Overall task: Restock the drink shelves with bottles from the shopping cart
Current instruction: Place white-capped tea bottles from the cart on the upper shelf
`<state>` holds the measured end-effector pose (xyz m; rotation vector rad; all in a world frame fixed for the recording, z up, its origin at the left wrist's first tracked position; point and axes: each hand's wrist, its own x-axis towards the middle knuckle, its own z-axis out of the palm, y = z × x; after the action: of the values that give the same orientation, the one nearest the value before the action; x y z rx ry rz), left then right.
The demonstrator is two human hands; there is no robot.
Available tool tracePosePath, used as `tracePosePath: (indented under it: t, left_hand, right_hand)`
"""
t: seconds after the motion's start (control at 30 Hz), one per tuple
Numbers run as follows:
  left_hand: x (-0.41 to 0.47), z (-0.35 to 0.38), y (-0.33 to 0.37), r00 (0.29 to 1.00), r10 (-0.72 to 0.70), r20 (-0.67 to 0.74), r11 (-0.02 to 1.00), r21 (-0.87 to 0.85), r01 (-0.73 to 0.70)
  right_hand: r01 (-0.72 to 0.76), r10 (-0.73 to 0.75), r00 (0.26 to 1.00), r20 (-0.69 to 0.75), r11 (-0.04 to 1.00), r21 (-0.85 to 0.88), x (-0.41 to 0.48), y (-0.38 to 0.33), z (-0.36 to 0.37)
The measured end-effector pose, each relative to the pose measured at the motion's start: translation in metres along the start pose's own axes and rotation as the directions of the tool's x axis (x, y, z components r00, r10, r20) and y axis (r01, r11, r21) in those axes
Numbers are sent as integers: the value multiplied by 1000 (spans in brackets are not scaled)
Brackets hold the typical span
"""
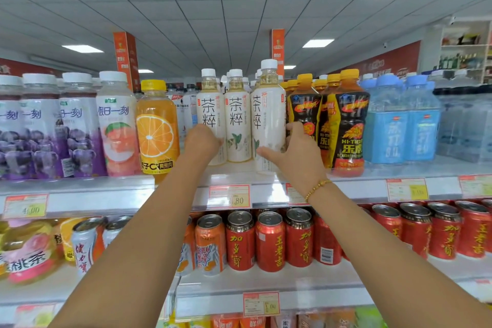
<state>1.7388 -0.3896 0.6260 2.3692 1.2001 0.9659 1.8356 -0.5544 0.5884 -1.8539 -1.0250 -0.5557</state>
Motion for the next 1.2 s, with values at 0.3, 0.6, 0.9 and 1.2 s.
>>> tracePosePath:
  t: [0.3,0.6,0.9,1.2]
  left_hand:
    - [-1,3,-10,999,42,-30,998,-34,-43]
    - [-29,-9,15,984,152,-94,988,6,-152]
    - [-46,27,45,932,260,253,938,-297,-181]
    - [-45,41,50,975,172,140,949,-288,-126]
  right_hand:
    - [-113,108,989,100,993,46,-1,-2,-4]
    - [-59,51,996,69,992,114,-2,5,-8]
    - [-34,31,999,-24,995,-92,-5,6,-3]
    - [126,-128,989,-71,991,-39,-40,29,-34]
